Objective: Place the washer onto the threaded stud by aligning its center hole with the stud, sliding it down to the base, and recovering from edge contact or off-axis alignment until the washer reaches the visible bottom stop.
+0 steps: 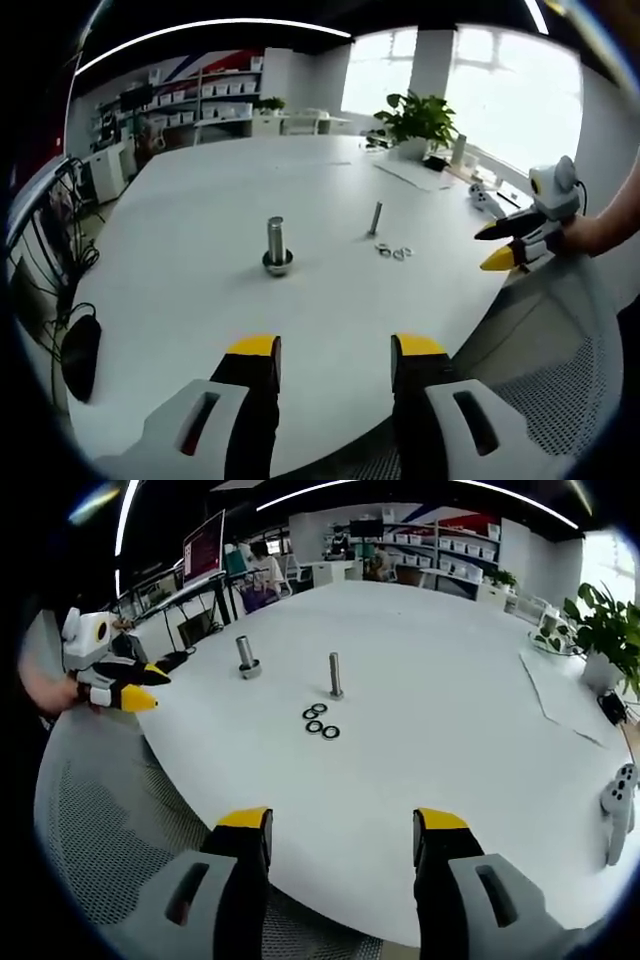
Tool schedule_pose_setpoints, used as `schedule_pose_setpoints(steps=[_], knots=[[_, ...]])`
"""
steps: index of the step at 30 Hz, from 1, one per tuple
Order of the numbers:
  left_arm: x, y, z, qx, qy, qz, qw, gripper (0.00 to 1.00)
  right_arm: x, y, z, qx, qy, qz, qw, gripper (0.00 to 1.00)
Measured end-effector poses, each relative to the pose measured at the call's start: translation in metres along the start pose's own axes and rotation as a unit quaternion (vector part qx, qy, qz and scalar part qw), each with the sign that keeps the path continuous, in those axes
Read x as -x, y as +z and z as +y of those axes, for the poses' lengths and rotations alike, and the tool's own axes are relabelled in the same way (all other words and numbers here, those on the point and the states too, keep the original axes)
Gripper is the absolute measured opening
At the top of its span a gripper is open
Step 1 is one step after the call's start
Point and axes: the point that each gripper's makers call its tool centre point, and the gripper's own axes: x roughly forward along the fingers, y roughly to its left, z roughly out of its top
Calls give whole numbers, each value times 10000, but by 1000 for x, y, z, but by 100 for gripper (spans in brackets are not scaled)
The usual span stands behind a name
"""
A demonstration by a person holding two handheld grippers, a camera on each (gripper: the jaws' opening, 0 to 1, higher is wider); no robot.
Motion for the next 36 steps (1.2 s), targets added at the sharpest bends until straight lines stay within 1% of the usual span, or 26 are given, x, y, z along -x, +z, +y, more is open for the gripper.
schedule_pose_setpoints(steps=[3, 8, 15, 19, 25, 36], knots=[[0, 0, -1, 0, -3, -6, 10000, 43, -1, 0, 4, 204, 76, 71, 9997, 60], [0, 1, 0, 20, 17, -17, 10000, 43, -1, -1, 6, 289, 120, 180, 9993, 60], [1, 2, 0, 45, 19, -57, 10000, 43, -5, 16, -3, 449, 83, 212, 9987, 60], [1, 2, 1, 72, 23, -61, 10000, 43, -12, 26, -6, 522, 85, 232, 9983, 60], [0, 2, 1, 81, 15, -38, 10000, 43, -28, 38, -2, 567, 152, 287, 9979, 59], [0, 3, 1, 76, 2, -64, 10000, 43, -48, 44, 3, 633, 196, 384, 9971, 58]])
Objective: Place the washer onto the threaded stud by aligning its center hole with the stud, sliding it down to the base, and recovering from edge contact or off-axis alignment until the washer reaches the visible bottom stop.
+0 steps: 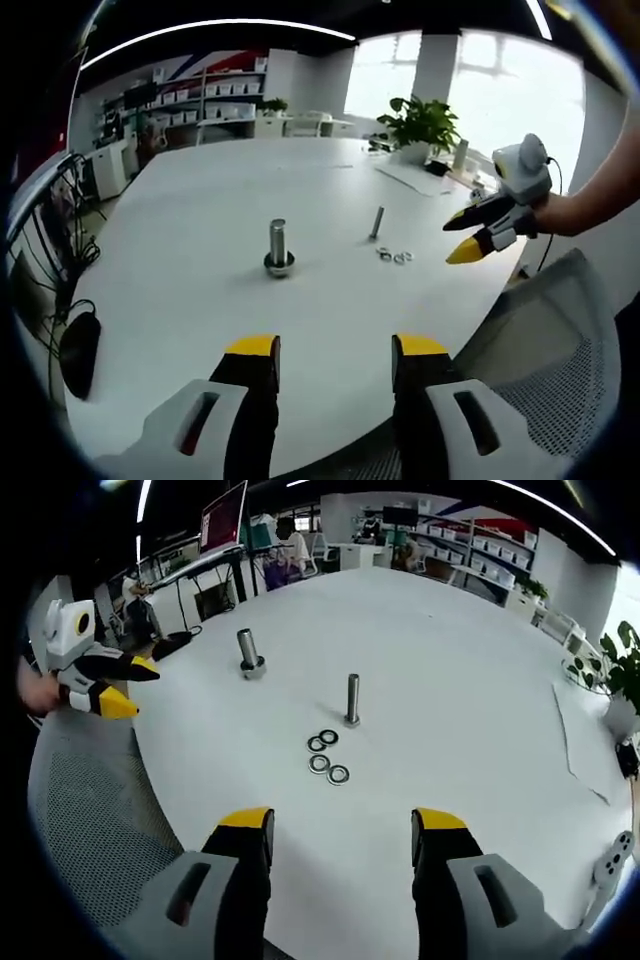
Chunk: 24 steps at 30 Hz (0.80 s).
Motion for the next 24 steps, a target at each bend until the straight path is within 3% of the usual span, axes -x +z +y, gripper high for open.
schedule_pose_setpoints(steps=[12, 18, 24], knots=[[0, -2, 1, 22, 24, 47, 10000, 43, -11, 4, -12, 222, 53, 278, 9994, 55], [-1, -4, 2, 39, 49, 90, 9999, 43, -25, 1, -10, 307, 208, 533, 9979, 45], [-1, -4, 2, 61, 41, 97, 9999, 42, -39, 1, -1, 867, 435, 882, 9914, 35]])
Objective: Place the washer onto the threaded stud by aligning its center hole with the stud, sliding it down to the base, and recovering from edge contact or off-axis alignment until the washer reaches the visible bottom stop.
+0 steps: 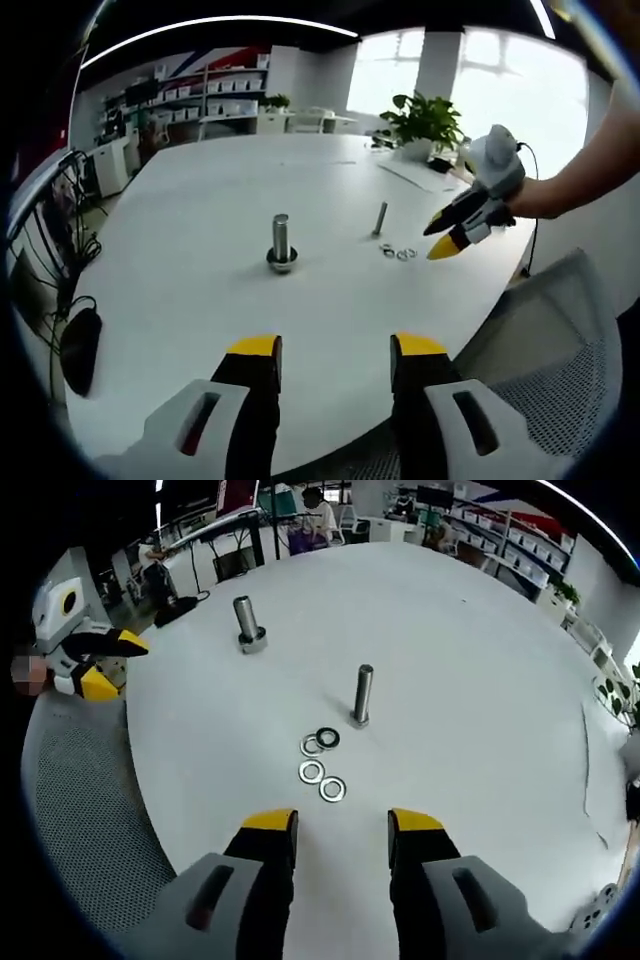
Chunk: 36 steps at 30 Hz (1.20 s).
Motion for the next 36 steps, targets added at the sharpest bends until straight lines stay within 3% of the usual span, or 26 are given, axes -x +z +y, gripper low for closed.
schedule_pose_setpoints(steps=[12, 16, 25, 27, 31, 36], knots=[[-1, -1, 0, -12, -1, 17, 10000, 42, -13, 7, 1, 470, 267, 377, 9978, 26], [-1, -1, 0, -5, 4, 10, 10000, 42, -14, 6, 7, 667, 529, 494, 9951, 21], [-1, -1, 0, -5, 16, 10, 10000, 42, -17, 8, 1, 982, 720, 984, 9877, 16], [-1, -1, 0, 2, 15, 10, 10000, 42, -18, 8, 1, 1096, 722, 1114, 9851, 16], [-1, -1, 1, -3, 32, 24, 10000, 42, -19, 9, 5, 1774, 772, 1347, 9718, 16], [-1, -1, 2, 5, 42, 20, 10000, 42, -20, 10, 6, 1898, 814, 1543, 9662, 17]])
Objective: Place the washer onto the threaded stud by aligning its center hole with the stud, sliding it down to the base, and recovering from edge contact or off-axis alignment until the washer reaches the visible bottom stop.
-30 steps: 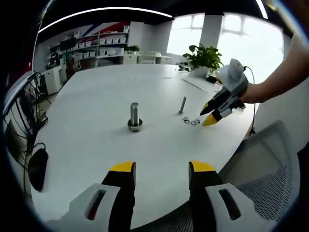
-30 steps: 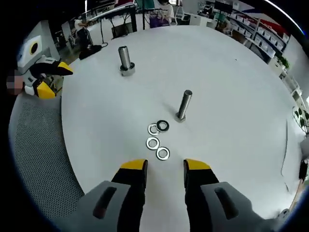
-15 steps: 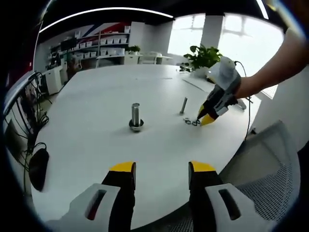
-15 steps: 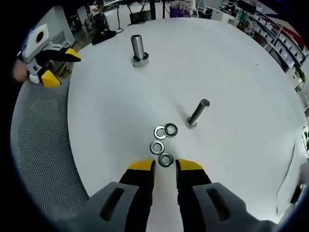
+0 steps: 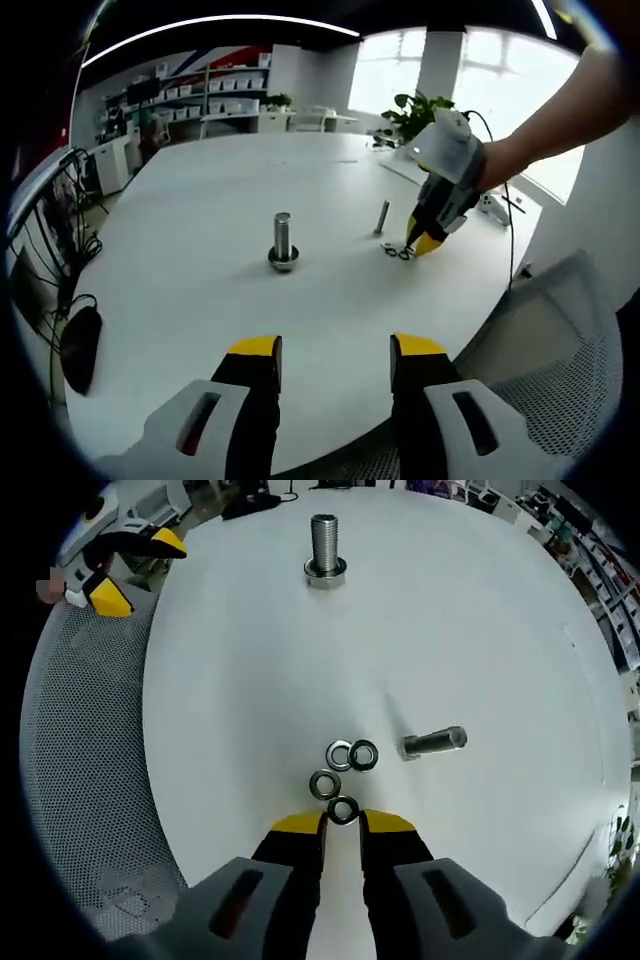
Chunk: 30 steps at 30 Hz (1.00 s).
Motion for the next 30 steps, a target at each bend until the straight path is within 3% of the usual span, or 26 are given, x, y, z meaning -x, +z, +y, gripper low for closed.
schedule_pose_setpoints(steps=[5, 18, 30], knots=[[0, 0, 0, 15, 1, -6, 10000, 42, 0, 1, 6, 3, 200, 62, 9998, 23], [0, 0, 1, 30, 17, 3, 10000, 41, -1, 2, 1, 406, 95, 257, 9988, 16], [0, 0, 2, 52, 38, -5, 10000, 41, -1, 2, 2, 382, 90, 259, 9989, 14]])
